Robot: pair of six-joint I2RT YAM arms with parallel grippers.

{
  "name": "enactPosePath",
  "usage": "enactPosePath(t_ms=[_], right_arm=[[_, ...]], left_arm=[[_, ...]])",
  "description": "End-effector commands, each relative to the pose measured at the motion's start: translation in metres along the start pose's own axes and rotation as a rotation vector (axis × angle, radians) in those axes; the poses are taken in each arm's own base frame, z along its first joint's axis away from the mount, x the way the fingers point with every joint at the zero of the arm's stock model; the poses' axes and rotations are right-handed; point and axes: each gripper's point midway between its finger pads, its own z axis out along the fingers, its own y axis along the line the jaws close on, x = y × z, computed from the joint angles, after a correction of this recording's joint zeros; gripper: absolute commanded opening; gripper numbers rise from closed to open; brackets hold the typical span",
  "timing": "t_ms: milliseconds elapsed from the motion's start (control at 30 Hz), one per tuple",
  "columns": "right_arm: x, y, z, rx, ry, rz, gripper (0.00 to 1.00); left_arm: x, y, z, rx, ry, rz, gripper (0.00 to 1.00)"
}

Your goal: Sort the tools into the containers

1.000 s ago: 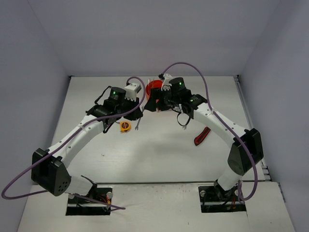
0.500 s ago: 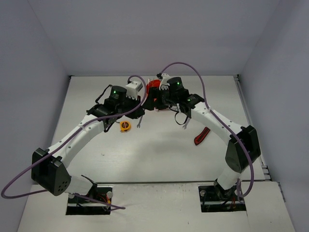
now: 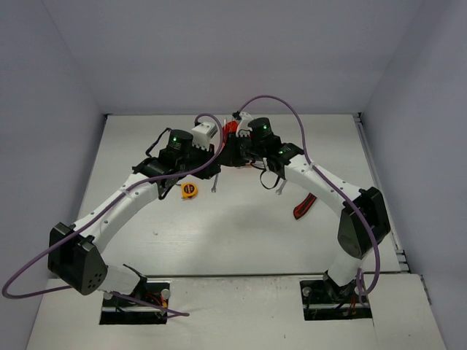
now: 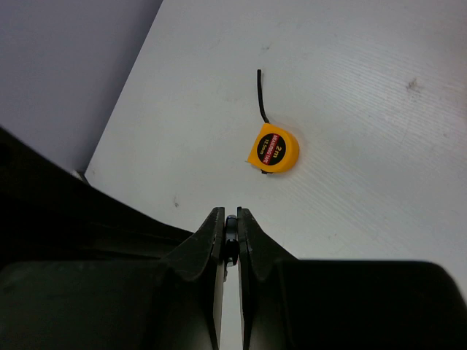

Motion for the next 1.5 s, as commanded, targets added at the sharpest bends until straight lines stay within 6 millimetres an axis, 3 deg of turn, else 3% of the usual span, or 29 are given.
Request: enactPosePath(t_ms=[0,33,167,233,333,433,533,733,767,1000,1467], right_arm=[[-0.041,0.008,-0.015,0.022,-0.135,-0.081,0.00],[-0.045,0.007,-0.016,0.031,-0.148,-0.092,0.00],[-0.069,0.000,-0.029,0.082,-0.219,-0.136,0.00],[-0.085,-0.007,-0.036,0.114,-0.258,-0.154,0.00],[-0.118,-0.023,-0.049,0.189,-0.339,-0.204,0.00],[-0.153,-0.050,-0.058,0.279,-0.404,-0.234,0.00],[-0.192,-0.070,-0.074,0.349,-0.479,-0.271,0.00],[-0.233,-0.101,-0.063,0.433,-0.521,-0.349,0.00],[-0.241,-0.098,-0.064,0.429,-0.539,-0.357,0.00],[-0.241,-0.119,-0.032,0.419,-0.513,-0.325,0.00],[-0.248,-0.138,0.003,0.418,-0.493,-0.416,0.00]], left_arm=[[-0.048,-0.016,-0.008,0.044,-0.154,0.048,0.02],[-0.049,-0.016,-0.007,0.043,-0.156,0.048,0.05],[-0.050,-0.010,-0.006,0.013,-0.173,0.033,0.48],[-0.048,-0.003,-0.007,-0.025,-0.175,0.020,0.65],[-0.040,0.014,-0.009,-0.117,-0.164,-0.009,0.74],[-0.020,0.034,-0.005,-0.214,-0.126,-0.042,0.75],[-0.004,0.041,-0.002,-0.237,-0.093,-0.072,0.75],[0.020,0.047,-0.012,-0.277,-0.061,-0.126,0.75],[0.025,0.049,-0.014,-0.289,-0.053,-0.129,0.75],[0.035,0.054,-0.029,-0.332,-0.034,-0.130,0.75],[0.043,0.057,-0.047,-0.365,-0.040,-0.142,0.75]])
